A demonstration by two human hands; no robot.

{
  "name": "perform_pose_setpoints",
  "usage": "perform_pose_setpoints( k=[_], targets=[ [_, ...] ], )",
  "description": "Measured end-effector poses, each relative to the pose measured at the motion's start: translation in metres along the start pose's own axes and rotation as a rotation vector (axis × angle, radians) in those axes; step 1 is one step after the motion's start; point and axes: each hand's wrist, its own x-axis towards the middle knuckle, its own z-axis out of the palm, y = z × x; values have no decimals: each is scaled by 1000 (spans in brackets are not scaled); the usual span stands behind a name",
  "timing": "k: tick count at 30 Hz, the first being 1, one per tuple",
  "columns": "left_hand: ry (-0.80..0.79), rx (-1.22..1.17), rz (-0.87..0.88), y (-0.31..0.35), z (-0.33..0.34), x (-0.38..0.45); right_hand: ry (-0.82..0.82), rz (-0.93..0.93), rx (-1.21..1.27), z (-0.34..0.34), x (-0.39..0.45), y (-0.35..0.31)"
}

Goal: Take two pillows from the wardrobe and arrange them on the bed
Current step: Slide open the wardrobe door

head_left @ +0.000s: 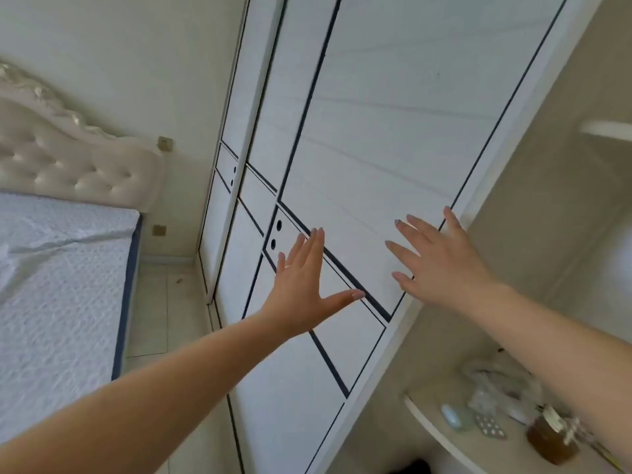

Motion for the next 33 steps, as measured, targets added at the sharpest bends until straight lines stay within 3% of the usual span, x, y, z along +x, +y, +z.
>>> perform_pose_setpoints(
  k=[3,7,15,23,33],
  targets=[
    [-33,-69,24,14,29,18,-34,15,-38,8,-1,16],
    [-106,-224,85,26,65,47,48,36,-132,11,3,28],
    [-252,-428,187,26,105,102,-37,82,-294,7,31,45],
    [-172,-454,220,22,132,122,-141,82,-314,8,45,39],
    [-108,-397,189,8,133,140,-126,57,-288,11,70,36]
  ],
)
